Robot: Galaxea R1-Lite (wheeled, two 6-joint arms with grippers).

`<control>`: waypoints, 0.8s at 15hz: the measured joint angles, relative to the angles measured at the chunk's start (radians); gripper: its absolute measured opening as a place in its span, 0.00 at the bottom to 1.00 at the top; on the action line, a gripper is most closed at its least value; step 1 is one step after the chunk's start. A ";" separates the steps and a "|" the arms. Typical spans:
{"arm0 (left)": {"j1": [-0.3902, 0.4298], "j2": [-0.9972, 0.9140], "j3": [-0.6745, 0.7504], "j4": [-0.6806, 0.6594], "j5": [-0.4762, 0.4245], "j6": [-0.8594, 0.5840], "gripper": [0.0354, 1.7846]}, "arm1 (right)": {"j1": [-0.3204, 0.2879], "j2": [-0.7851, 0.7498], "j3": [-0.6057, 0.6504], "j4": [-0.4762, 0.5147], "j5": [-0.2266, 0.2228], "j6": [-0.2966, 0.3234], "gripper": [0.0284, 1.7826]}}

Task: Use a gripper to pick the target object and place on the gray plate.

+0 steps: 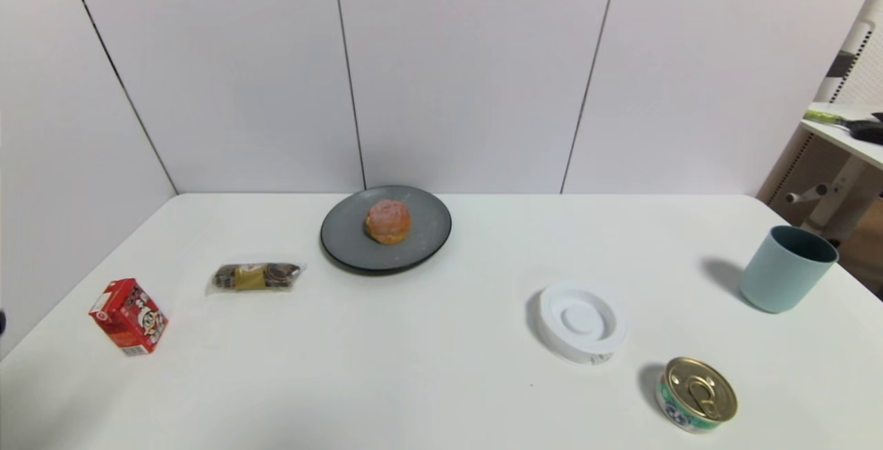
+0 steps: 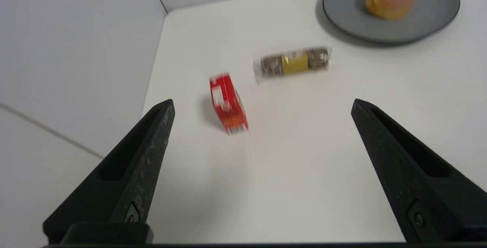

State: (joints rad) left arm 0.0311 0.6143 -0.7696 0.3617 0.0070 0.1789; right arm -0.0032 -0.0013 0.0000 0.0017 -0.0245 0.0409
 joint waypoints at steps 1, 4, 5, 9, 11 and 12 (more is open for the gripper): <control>0.003 -0.100 0.098 -0.008 -0.001 0.000 0.94 | 0.000 0.000 0.000 0.000 0.000 0.000 0.96; -0.003 -0.360 0.359 -0.020 -0.003 -0.019 0.94 | 0.000 0.000 0.000 0.000 0.000 0.000 0.96; -0.007 -0.433 0.446 -0.041 -0.002 -0.027 0.94 | 0.000 0.000 0.000 0.000 0.000 0.000 0.96; -0.016 -0.578 0.697 -0.244 -0.011 -0.073 0.94 | 0.000 0.000 0.000 0.000 0.000 0.000 0.96; -0.017 -0.602 0.750 -0.350 -0.012 -0.121 0.94 | 0.000 0.000 0.000 0.000 0.000 0.000 0.96; -0.017 -0.609 0.759 -0.356 -0.010 -0.153 0.94 | 0.000 0.000 0.000 0.000 0.000 0.000 0.96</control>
State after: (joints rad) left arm 0.0138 0.0057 -0.0109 0.0053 -0.0032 0.0257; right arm -0.0032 -0.0013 0.0000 0.0019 -0.0240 0.0413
